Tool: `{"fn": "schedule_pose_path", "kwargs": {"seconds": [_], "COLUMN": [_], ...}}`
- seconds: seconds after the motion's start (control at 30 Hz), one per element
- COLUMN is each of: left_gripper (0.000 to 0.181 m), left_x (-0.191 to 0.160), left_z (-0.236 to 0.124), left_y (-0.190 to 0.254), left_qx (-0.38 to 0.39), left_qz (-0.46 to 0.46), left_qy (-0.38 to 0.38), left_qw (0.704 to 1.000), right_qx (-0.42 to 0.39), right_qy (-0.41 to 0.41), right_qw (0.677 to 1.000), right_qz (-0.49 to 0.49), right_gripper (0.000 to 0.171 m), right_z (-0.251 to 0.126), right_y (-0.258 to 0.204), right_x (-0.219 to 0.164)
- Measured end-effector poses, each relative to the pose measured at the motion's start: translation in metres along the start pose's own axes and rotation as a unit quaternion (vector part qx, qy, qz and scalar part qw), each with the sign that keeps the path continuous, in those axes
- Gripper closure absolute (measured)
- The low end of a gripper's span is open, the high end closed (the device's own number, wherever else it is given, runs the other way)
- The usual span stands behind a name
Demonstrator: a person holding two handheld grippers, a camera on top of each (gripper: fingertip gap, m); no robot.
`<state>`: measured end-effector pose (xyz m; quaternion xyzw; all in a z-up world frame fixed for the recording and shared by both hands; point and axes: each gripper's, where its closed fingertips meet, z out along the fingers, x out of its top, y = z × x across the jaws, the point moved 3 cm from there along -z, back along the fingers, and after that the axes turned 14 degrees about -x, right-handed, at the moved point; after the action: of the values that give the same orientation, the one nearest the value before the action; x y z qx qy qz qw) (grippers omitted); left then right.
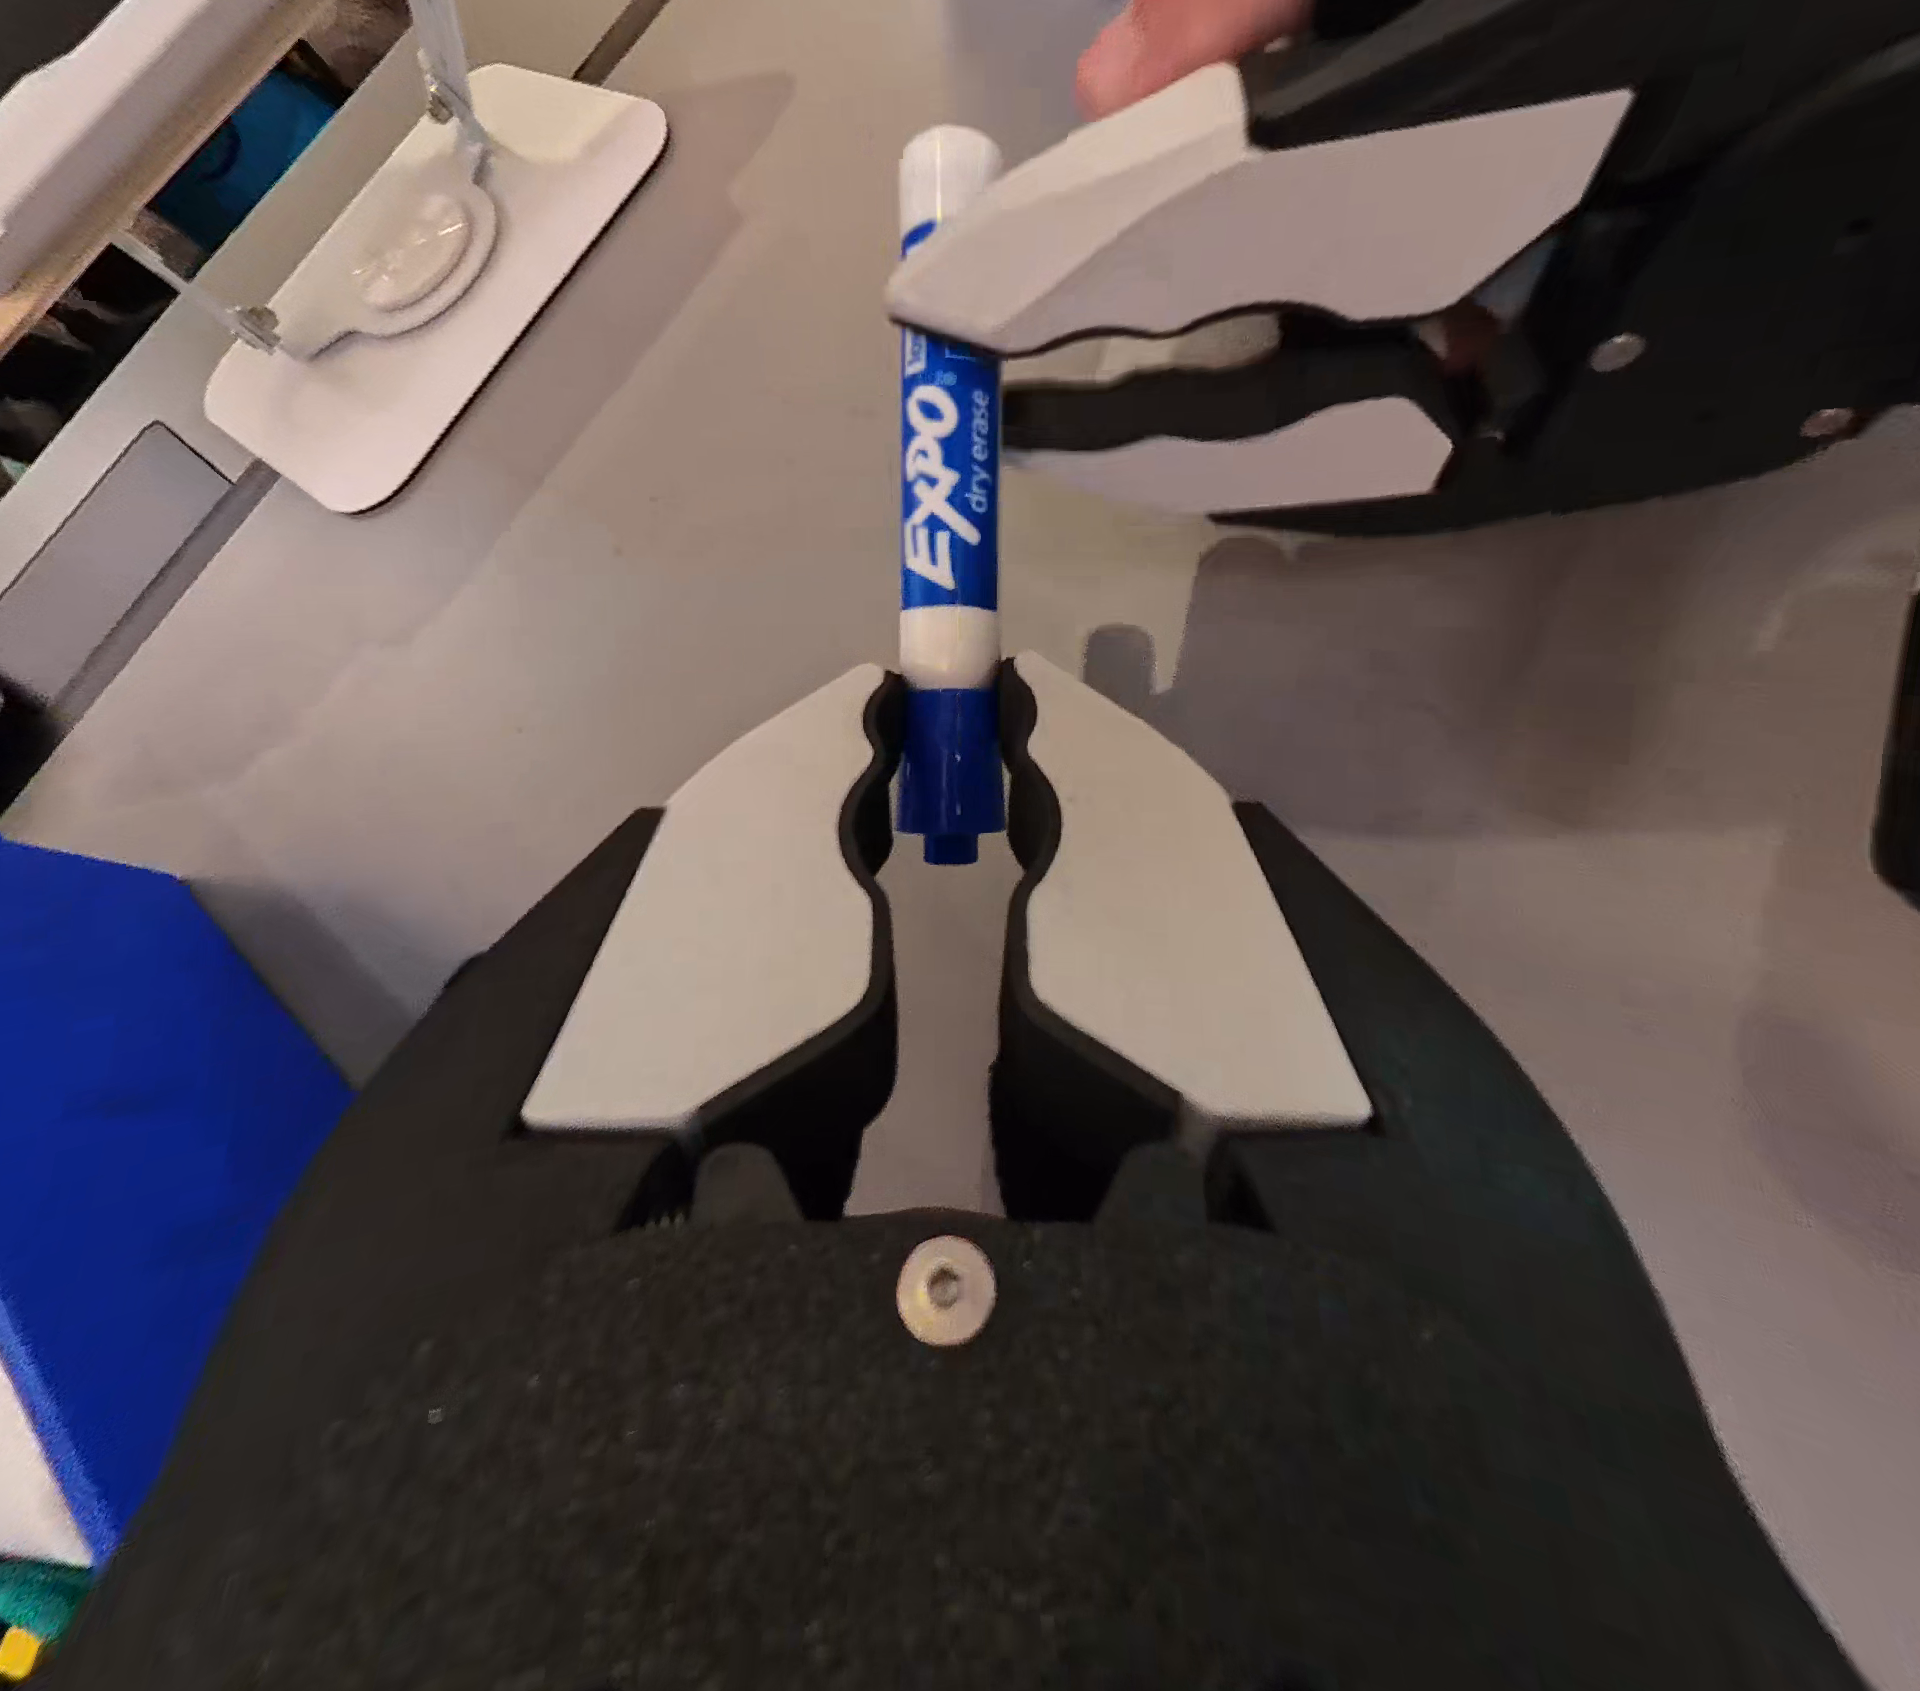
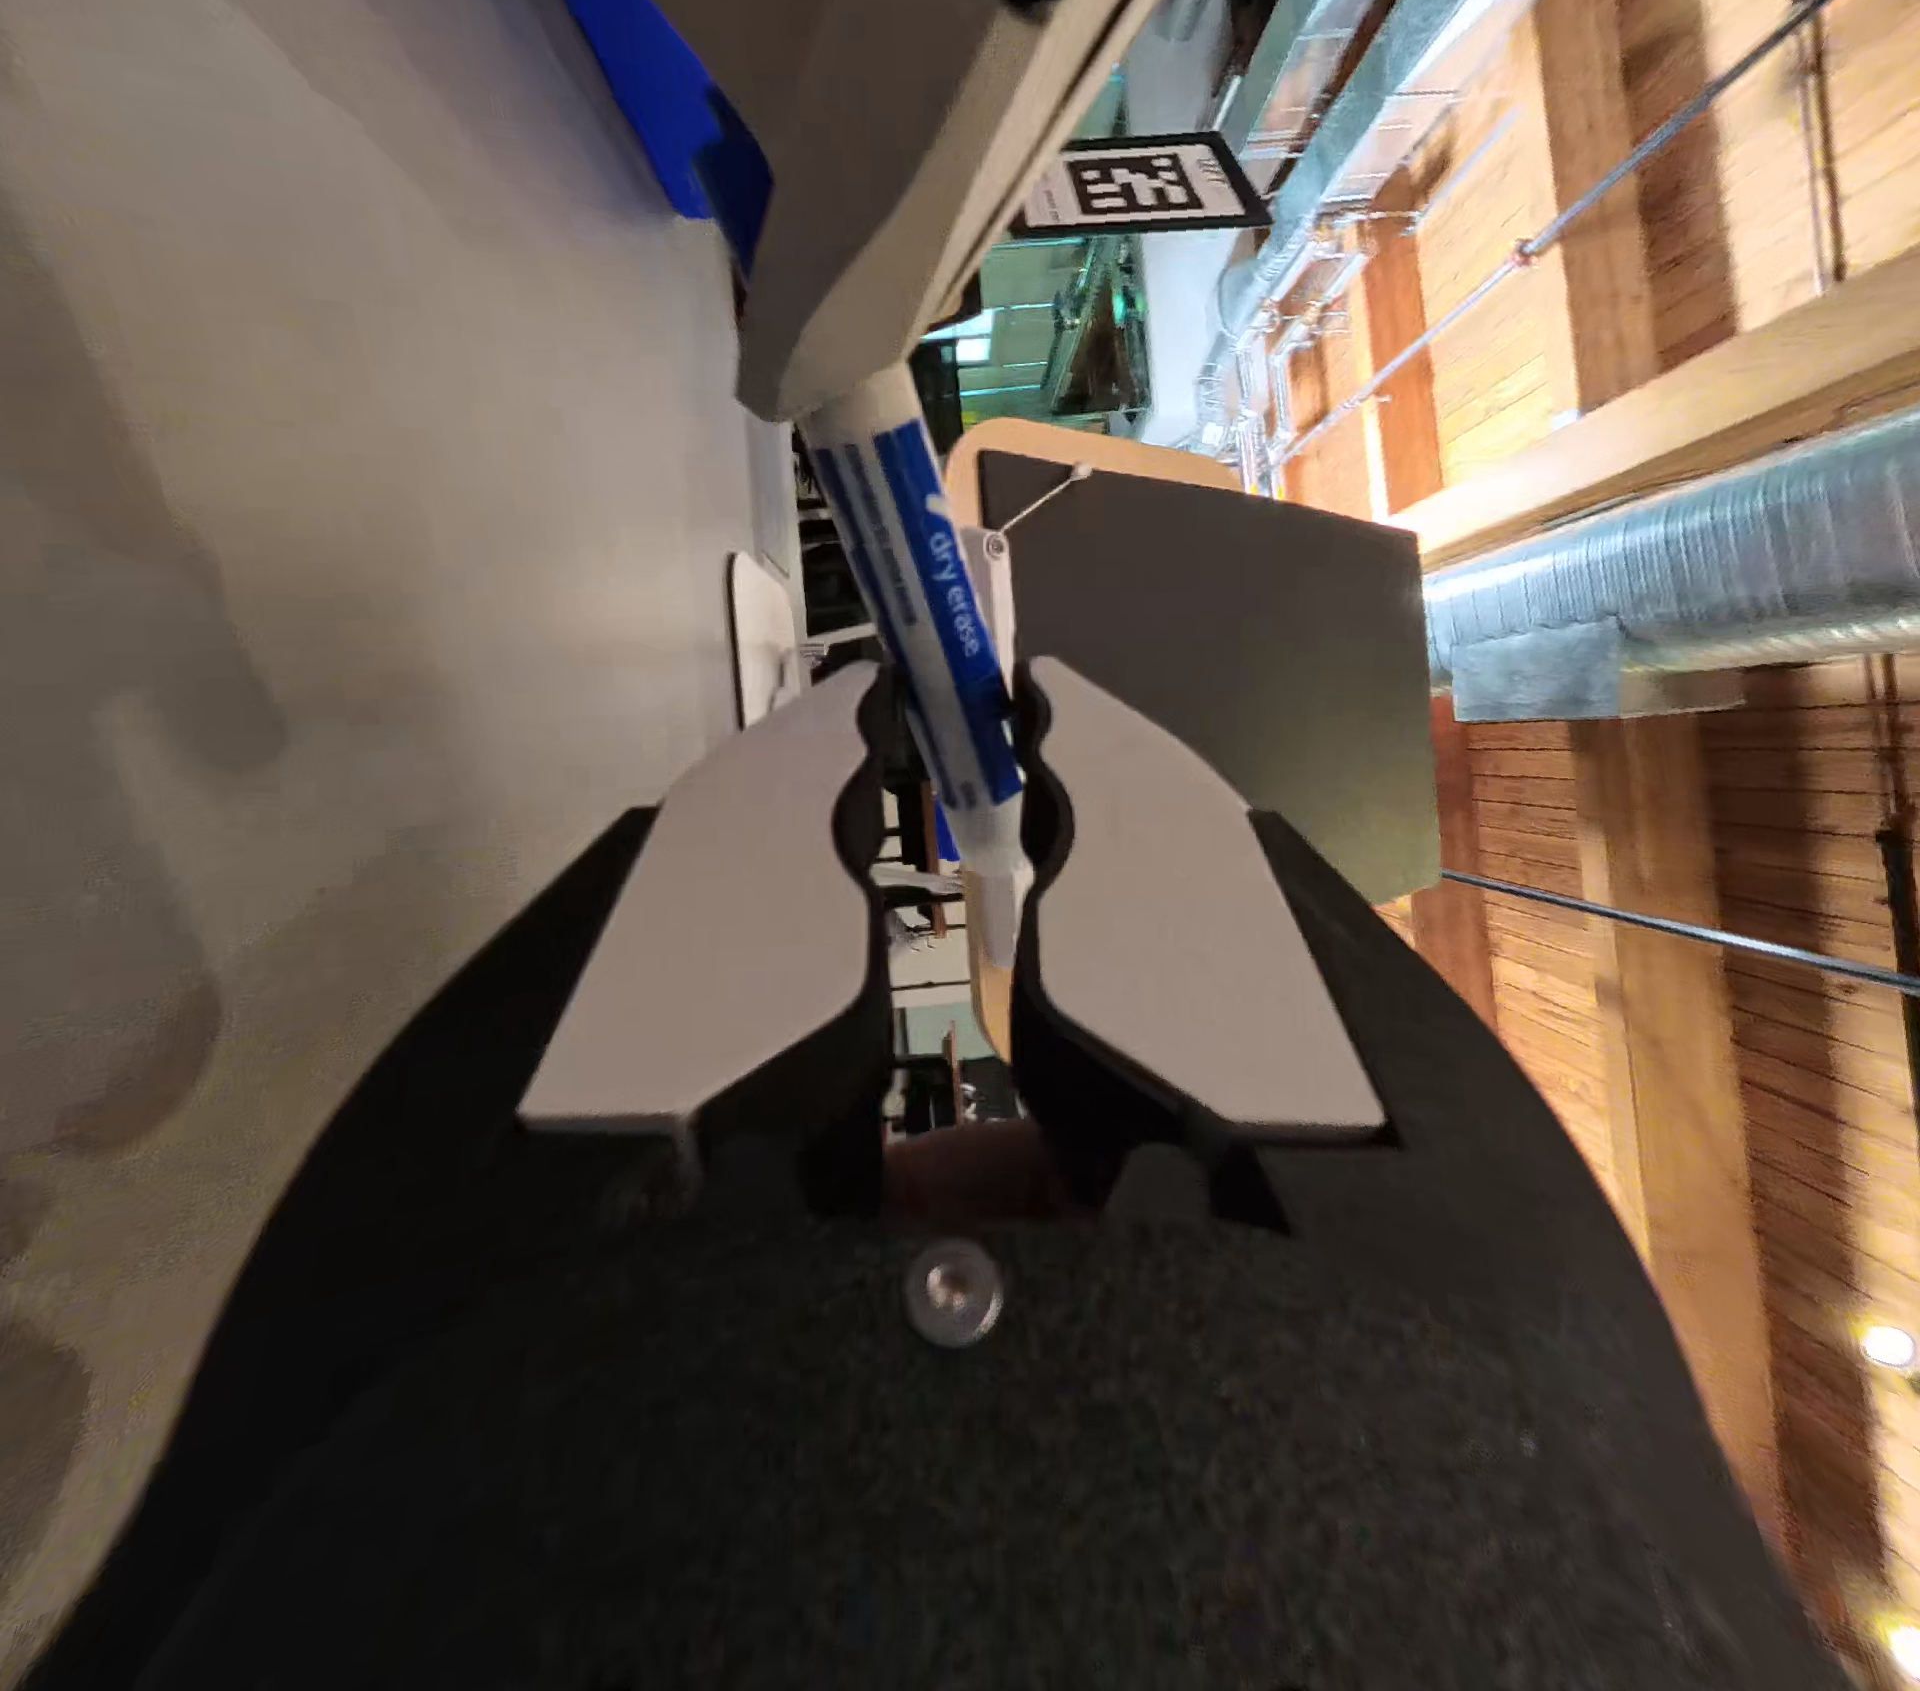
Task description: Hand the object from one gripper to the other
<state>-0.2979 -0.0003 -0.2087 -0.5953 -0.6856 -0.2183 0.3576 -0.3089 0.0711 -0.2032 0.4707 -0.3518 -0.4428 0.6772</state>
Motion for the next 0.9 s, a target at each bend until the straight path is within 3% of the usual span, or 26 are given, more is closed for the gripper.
{"fn": "schedule_pose_path", "kwargs": {"seconds": [0.17, 0.33, 0.4, 0.47, 0.53, 0.63, 0.67, 0.8, 0.9], "left_gripper": [0.164, 0.138, 0.131, 0.129, 0.128, 0.119, 0.120, 0.127, 0.133], "left_x": [0.004, 0.010, 0.017, 0.025, 0.033, 0.037, 0.035, 0.033, 0.037], "left_z": [0.001, -0.010, -0.020, -0.031, -0.045, -0.056, -0.054, -0.043, -0.036], "left_y": [0.002, -0.007, -0.009, -0.005, -0.003, 0.000, -0.002, -0.004, 0.006], "left_qx": [-0.013, -0.034, -0.060, -0.112, -0.149, -0.192, -0.190, -0.152, -0.143], "left_qz": [0.002, -0.042, -0.060, -0.067, -0.059, -0.062, -0.068, -0.061, -0.036], "left_qy": [0.035, 0.101, 0.146, 0.202, 0.264, 0.313, 0.307, 0.296, 0.279], "left_qw": [0.999, 0.993, 0.986, 0.971, 0.951, 0.928, 0.930, 0.941, 0.949], "right_qx": [0.031, 0.024, 0.018, 0.041, 0.105, 0.173, 0.185, 0.204, 0.266], "right_qy": [-0.016, -0.024, -0.030, -0.041, -0.048, -0.047, -0.042, -0.030, -0.002], "right_qw": [0.999, 0.998, 0.999, 0.997, 0.974, 0.910, 0.895, 0.894, 0.839], "right_qz": [-0.026, -0.051, -0.029, 0.055, 0.197, 0.373, 0.403, 0.398, 0.475], "right_gripper": [0.153, 0.153, 0.153, 0.153, 0.153, 0.153, 0.153, 0.153, 0.153], "right_z": [-0.001, 0.000, 0.001, 0.001, 0.000, 0.001, 0.001, -0.002, -0.007], "right_y": [-0.007, -0.006, -0.002, -0.001, -0.003, 0.007, 0.012, 0.010, 0.008], "right_x": [-0.007, -0.017, -0.021, -0.023, -0.023, -0.021, -0.020, -0.010, 0.010]}}
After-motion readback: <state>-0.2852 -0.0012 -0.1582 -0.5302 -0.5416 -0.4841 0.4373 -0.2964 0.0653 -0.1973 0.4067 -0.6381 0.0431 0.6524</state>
